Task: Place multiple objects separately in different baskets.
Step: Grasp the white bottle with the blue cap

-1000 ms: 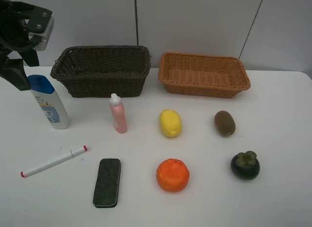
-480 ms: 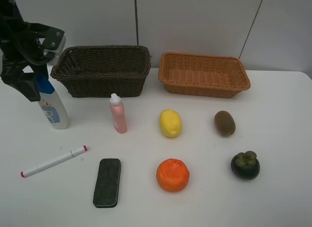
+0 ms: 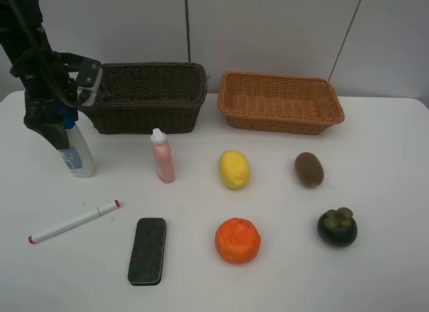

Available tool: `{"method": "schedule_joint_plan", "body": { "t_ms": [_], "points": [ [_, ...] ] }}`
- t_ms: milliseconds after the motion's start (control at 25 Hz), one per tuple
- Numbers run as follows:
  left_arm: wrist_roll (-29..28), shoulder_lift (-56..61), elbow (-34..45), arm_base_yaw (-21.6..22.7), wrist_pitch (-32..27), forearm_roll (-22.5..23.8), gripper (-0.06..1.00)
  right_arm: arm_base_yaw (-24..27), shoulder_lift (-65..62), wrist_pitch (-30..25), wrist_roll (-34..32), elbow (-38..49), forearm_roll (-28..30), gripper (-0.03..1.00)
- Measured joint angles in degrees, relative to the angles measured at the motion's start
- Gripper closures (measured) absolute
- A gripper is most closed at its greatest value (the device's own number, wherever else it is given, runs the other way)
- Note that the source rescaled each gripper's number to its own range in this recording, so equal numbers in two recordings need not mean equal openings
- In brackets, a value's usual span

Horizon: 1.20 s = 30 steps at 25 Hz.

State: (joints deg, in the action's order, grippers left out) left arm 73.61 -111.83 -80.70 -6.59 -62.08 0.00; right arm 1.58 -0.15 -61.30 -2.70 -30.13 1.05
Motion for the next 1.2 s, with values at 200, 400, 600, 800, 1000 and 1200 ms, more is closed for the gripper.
{"method": "schedule_joint_plan", "body": {
  "t_ms": [200, 400, 600, 800, 1000, 1200],
  "points": [
    [-1.23, -0.09, 0.00, 0.00, 1.61, 0.00, -0.05, 0.00, 0.00, 0.00, 0.00, 0.00, 0.00, -0.01],
    [-1.98, -0.14, 0.00, 0.00, 2.26, 0.00, -0.05, 0.00, 0.00, 0.00, 0.00, 0.00, 0.00, -0.01],
    [-2.02, -0.14, 0.00, 0.00, 2.77, -0.91, -0.05, 0.00, 0.00, 0.00, 0.00, 0.00, 0.00, -0.01],
    [-2.02, -0.14, 0.00, 0.00, 2.90, -1.40, -0.05, 0.00, 0.00, 0.00, 0.00, 0.00, 0.00, -0.01],
    [-2.02, -0.14, 0.00, 0.00, 2.96, -3.66, -0.05, 0.00, 0.00, 0.00, 0.00, 0.00, 0.00, -0.01],
    [-2.02, -0.14, 0.00, 0.00, 3.01, -5.00, -0.05, 0.00, 0.00, 0.00, 0.00, 0.00, 0.00, -0.01]
  ]
}}
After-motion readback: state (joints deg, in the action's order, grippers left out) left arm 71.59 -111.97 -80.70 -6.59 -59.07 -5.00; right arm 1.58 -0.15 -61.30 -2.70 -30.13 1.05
